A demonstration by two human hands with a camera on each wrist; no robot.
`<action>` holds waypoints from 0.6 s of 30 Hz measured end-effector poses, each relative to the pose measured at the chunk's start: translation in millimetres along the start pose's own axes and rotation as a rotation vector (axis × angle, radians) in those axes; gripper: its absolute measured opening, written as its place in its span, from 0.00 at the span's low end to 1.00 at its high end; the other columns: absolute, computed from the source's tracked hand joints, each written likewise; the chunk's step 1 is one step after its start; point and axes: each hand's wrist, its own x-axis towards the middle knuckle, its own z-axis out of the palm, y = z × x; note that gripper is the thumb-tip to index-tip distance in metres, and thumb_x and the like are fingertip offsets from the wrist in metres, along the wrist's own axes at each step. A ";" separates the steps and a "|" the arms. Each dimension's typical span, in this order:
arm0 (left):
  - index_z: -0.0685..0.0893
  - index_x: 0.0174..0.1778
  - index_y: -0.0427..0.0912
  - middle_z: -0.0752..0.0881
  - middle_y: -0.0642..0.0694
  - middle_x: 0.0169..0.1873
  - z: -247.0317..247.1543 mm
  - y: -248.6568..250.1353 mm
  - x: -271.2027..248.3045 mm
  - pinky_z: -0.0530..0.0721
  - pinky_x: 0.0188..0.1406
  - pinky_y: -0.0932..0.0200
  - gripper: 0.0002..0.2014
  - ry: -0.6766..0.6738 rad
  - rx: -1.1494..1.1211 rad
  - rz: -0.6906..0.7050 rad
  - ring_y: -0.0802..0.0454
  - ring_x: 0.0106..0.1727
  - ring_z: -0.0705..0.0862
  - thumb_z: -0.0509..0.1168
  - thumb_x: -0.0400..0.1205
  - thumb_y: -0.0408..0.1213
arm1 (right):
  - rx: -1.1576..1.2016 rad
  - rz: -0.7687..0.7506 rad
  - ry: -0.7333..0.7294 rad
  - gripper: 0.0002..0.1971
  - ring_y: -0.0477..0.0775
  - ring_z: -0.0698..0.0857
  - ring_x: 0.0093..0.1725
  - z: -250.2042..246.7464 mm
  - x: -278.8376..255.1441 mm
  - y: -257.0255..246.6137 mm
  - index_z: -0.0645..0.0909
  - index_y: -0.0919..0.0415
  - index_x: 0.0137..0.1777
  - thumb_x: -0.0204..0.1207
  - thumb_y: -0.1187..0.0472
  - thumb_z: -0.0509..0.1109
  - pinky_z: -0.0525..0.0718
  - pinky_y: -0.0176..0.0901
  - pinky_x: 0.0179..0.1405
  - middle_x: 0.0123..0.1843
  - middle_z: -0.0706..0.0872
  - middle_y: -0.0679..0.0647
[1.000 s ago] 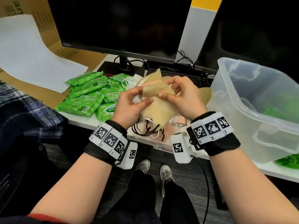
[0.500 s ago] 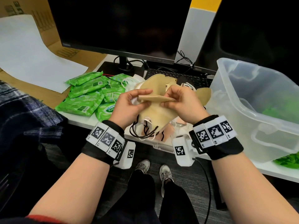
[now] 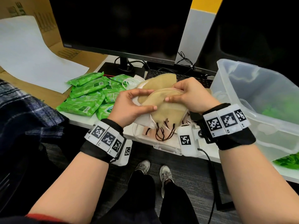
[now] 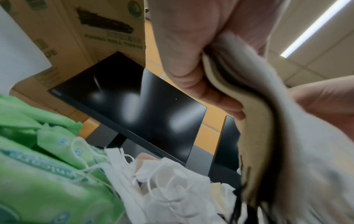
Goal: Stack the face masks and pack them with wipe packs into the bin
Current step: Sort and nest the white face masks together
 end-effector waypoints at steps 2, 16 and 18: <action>0.86 0.48 0.46 0.86 0.57 0.42 4.1 0.2 0.7 0.80 0.48 0.75 0.20 0.028 0.019 -0.003 0.73 0.40 0.84 0.77 0.64 0.23 | 0.070 0.016 0.097 0.04 0.51 0.84 0.39 4.6 1.4 3.5 0.86 0.53 0.38 0.66 0.57 0.79 0.82 0.43 0.43 0.35 0.87 0.51; 0.87 0.43 0.38 0.90 0.53 0.34 9.2 2.0 -1.5 0.83 0.35 0.67 0.07 0.056 -0.214 -0.119 0.60 0.35 0.87 0.73 0.71 0.26 | 0.571 -0.100 0.207 0.12 0.38 0.85 0.41 11.9 0.1 12.6 0.77 0.52 0.48 0.75 0.72 0.69 0.85 0.37 0.43 0.44 0.85 0.47; 0.87 0.42 0.38 0.90 0.54 0.32 9.6 3.3 -2.8 0.84 0.35 0.66 0.06 0.040 -0.229 -0.108 0.60 0.35 0.87 0.72 0.72 0.25 | 0.560 -0.078 0.224 0.16 0.38 0.85 0.43 12.8 1.1 15.0 0.74 0.54 0.56 0.74 0.71 0.70 0.86 0.37 0.43 0.47 0.84 0.47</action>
